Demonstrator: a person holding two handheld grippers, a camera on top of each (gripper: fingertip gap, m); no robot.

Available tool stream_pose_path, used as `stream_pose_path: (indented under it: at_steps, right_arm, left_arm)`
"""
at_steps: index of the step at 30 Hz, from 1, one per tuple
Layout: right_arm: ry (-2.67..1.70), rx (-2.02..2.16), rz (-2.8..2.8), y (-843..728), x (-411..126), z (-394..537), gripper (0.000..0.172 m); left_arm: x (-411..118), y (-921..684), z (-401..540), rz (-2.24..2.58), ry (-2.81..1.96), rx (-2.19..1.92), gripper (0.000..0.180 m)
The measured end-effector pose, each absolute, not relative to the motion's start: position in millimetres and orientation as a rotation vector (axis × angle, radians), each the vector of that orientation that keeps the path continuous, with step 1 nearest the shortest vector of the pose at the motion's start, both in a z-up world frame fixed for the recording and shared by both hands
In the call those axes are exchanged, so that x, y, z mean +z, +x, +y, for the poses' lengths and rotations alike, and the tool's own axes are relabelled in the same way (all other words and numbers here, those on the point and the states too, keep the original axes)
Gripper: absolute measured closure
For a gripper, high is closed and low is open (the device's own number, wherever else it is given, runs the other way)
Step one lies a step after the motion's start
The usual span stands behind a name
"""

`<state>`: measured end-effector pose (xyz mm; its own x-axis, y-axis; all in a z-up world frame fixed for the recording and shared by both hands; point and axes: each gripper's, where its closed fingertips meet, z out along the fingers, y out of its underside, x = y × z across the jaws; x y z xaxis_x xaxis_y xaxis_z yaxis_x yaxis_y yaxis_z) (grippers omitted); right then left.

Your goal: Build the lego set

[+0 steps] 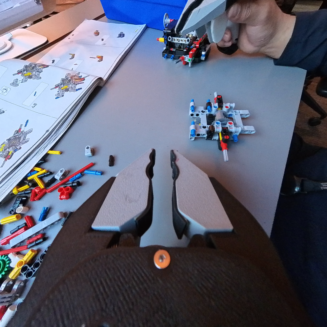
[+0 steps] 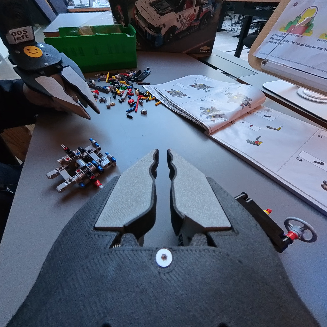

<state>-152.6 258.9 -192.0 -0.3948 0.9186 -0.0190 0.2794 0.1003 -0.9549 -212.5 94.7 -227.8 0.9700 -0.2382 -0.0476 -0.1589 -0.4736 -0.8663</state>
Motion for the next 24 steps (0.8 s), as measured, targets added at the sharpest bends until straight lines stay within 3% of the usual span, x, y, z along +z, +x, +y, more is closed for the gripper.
stream_pose_path:
  at_steps: [13,24]
  right_arm:
    - [-1.157,1.292,-1.806,-153.7,-196.4,250.7,0.166]
    - [-1.126,1.298,-1.813,-151.2,-192.4,244.2,0.166]
  left_arm:
    - [-234.1,-283.9,90.9,-0.094,-2.149,0.106,0.168]
    - [-252.0,-301.7,103.1,-0.107,-2.321,0.139,0.164]
